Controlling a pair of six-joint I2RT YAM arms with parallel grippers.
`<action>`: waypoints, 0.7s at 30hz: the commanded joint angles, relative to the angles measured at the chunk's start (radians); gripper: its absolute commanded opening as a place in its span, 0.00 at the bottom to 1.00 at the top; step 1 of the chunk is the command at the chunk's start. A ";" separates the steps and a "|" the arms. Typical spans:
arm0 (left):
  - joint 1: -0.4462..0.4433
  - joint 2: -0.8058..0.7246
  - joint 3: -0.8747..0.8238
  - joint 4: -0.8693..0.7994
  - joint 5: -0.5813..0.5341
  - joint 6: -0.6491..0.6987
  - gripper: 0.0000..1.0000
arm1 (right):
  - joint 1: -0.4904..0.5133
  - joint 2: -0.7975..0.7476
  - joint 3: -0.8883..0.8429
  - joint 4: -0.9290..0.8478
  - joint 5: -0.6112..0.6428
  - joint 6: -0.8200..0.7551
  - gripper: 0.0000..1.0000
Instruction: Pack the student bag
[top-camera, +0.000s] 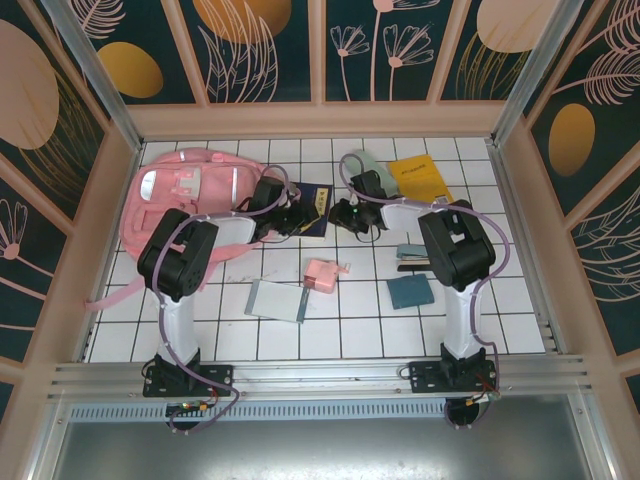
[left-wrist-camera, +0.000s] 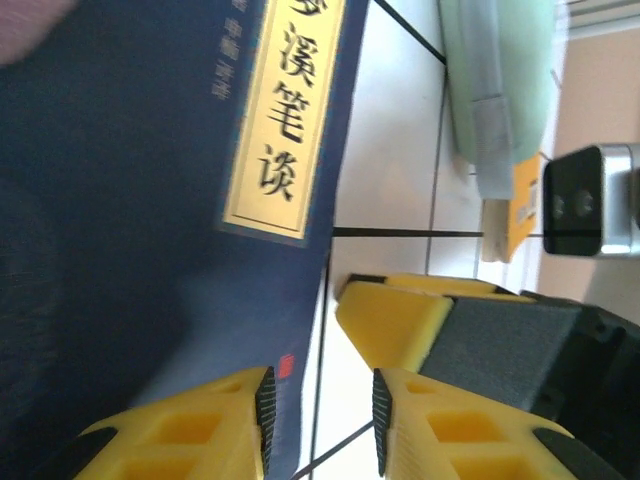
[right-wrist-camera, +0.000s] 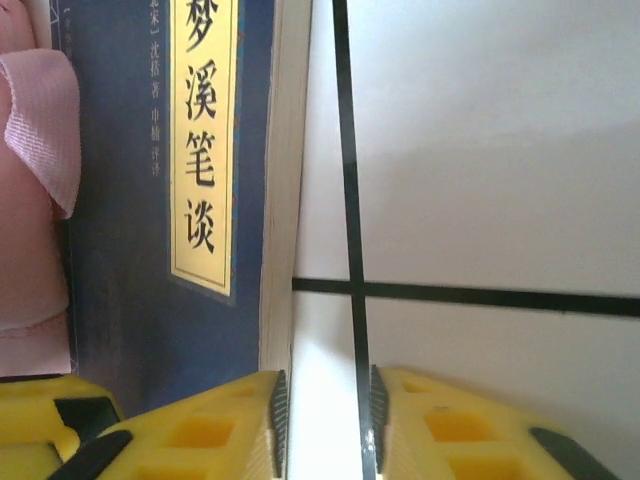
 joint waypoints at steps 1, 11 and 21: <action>0.038 -0.086 0.026 -0.111 -0.080 0.094 0.33 | 0.036 -0.095 -0.005 0.005 0.056 -0.028 0.22; 0.093 -0.140 0.012 -0.164 -0.138 0.107 0.30 | 0.108 0.034 0.134 -0.012 0.032 -0.017 0.00; 0.082 -0.126 0.012 -0.156 -0.132 0.085 0.31 | 0.029 0.024 -0.040 -0.020 0.075 0.002 0.00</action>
